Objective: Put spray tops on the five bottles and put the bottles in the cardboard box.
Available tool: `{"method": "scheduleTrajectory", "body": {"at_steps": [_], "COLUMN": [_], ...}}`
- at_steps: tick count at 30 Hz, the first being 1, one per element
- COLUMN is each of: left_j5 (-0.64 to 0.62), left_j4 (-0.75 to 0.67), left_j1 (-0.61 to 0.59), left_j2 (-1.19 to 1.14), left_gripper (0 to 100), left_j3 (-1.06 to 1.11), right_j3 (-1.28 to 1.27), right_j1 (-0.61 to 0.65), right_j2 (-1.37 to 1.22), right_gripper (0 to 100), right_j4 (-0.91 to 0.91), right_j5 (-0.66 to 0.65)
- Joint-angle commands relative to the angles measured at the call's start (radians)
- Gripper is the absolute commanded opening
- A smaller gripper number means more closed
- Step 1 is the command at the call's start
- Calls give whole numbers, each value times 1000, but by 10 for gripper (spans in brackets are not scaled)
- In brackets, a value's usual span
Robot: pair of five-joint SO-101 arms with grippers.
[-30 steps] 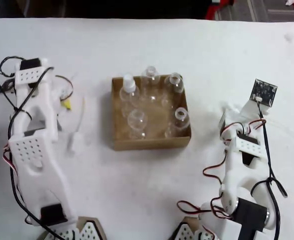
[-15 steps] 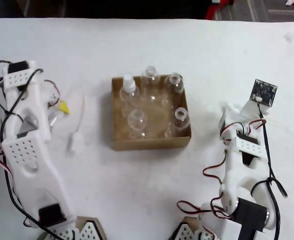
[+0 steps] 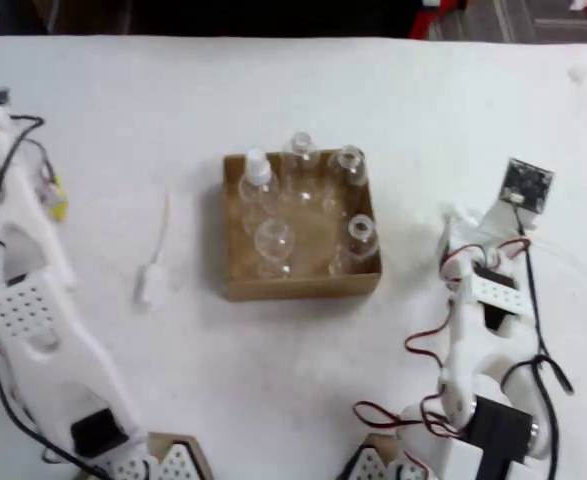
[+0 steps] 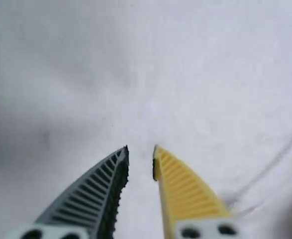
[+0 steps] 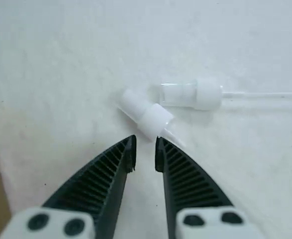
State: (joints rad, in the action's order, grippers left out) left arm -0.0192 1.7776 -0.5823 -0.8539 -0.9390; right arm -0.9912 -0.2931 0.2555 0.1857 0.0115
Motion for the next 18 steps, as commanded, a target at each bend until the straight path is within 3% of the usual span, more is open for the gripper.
{"method": "scheduleTrajectory", "body": {"at_steps": [1, 6, 12, 18], "left_j5": [204, 347, 339, 339], "left_j4": [6, 9, 8, 0], "left_j1": [-4, 44, 42, 38], "left_j2": [47, 47, 48, 35], "left_gripper": [54, 50, 49, 53], "left_j3": [-135, -118, -84, -311], "right_j3": [34, 34, 34, 34], "right_j1": [10, 10, 10, 10], "right_j2": [4, 4, 4, 2], "right_gripper": [49, 49, 49, 50], "right_j4": [-24, -24, -24, -24], "right_j5": [-9, -9, -9, -9]}}
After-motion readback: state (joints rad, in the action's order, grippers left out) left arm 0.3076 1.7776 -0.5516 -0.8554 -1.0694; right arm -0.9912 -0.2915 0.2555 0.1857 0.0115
